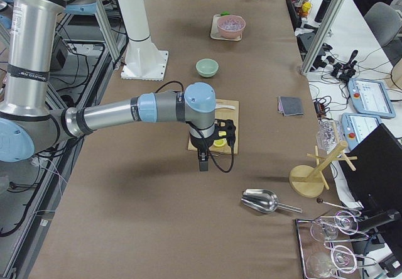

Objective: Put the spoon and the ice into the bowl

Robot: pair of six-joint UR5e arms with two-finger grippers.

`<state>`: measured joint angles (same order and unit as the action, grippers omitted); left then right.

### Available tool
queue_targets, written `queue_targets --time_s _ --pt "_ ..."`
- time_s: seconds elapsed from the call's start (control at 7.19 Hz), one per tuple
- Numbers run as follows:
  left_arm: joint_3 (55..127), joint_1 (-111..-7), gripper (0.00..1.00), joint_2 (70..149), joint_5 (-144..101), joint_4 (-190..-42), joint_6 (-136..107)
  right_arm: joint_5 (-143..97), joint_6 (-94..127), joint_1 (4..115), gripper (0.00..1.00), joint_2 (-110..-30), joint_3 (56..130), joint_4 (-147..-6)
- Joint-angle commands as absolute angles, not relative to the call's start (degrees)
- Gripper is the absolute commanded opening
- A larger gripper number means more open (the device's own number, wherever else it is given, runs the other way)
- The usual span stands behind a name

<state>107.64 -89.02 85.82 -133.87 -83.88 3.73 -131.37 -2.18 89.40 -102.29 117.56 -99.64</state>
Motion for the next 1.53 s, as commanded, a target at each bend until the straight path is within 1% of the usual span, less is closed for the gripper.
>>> queue_targets --time_s 0.0,0.14,0.28,0.42,0.56,0.83,0.97,1.11,1.25,1.39 --pt "107.93 -89.73 0.99 85.87 -133.95 -90.48 3.25 -134.36 -1.59 89.47 1.00 -102.13 122.32 -97.32" --pt "107.15 -89.91 0.99 85.00 -133.95 -95.40 3.25 -134.73 -1.32 89.47 1.00 -102.04 122.52 -95.73" --pt "106.79 -89.91 0.99 86.12 -133.95 -97.62 3.43 -134.65 -1.32 89.47 1.00 -101.78 122.26 -95.54" --pt "104.26 -90.00 0.99 88.31 -133.42 -101.30 2.99 -134.65 -1.23 89.47 1.00 -101.78 122.17 -95.54" --pt "104.15 -90.00 0.99 88.59 -133.59 -101.69 3.34 -134.30 -1.75 89.65 1.00 -101.69 122.17 -95.54" --pt "104.06 -89.91 0.99 89.99 -133.86 -105.19 1.25 -134.56 -0.97 89.82 1.00 -101.95 120.33 -88.02" --pt "104.06 -89.91 0.99 89.74 -133.77 -110.51 -2.77 -134.21 1.99 89.74 1.00 -101.52 119.89 -85.98" --pt "102.93 -88.35 0.99 90.26 -133.68 -115.61 -5.07 -134.30 4.02 89.21 1.00 -100.03 119.53 -85.70" --pt "103.01 -84.76 0.99 91.13 -133.77 -116.10 -5.62 -134.12 7.44 86.25 1.00 -98.19 119.53 -85.69" --pt "103.01 -79.94 0.99 93.23 -133.68 -116.28 -11.45 -133.25 14.34 81.96 1.00 -95.74 119.62 -85.61"
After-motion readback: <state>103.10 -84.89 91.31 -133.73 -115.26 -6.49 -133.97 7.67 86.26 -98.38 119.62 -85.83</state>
